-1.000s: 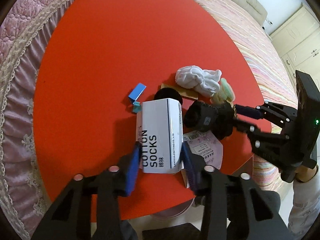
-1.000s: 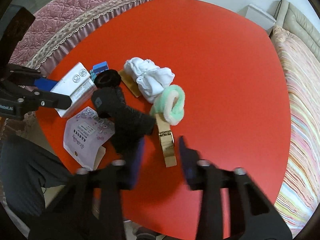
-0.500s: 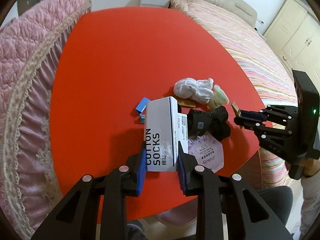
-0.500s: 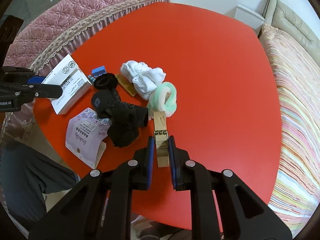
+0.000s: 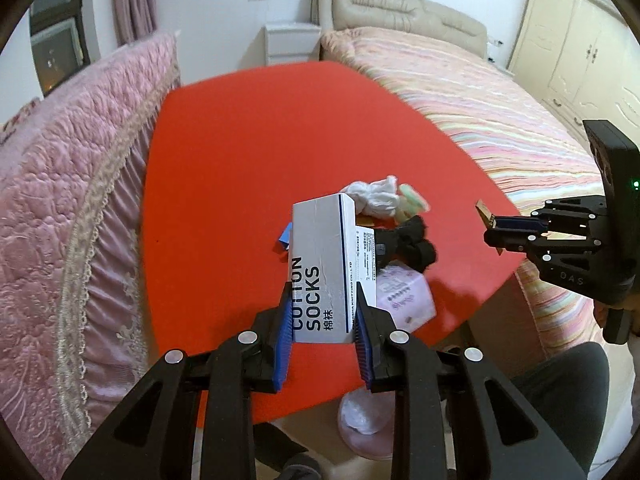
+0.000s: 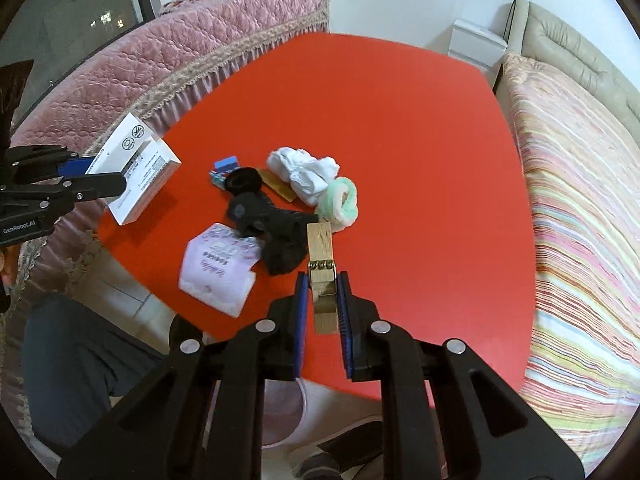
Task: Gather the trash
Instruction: 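Carry the box and clothespin to the pink wastebasket and release both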
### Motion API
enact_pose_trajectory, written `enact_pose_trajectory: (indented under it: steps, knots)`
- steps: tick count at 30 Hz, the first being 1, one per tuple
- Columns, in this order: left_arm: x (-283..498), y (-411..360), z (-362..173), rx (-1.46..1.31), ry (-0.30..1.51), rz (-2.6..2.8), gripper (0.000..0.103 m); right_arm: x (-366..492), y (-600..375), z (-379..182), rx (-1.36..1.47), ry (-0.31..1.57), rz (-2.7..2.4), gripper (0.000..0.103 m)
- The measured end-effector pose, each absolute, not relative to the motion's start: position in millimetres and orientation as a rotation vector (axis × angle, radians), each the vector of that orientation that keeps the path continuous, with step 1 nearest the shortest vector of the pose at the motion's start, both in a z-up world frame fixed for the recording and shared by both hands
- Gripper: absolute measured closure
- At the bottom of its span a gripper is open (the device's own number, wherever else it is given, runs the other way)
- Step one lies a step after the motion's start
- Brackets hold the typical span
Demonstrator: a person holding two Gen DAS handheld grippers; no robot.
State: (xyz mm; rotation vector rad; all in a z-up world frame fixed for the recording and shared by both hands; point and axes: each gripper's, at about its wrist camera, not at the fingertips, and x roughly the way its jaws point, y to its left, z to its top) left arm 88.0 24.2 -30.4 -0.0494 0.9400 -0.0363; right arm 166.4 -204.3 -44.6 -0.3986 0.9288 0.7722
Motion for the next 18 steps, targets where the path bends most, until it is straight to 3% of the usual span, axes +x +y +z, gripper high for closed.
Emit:
enact_pose_trajectory:
  steps: [18]
  knots:
    - [2,-15,-9,-0.024,0.847,-0.112,0.076,64,-243,-9,-0.335,0.825,0.820,0.089]
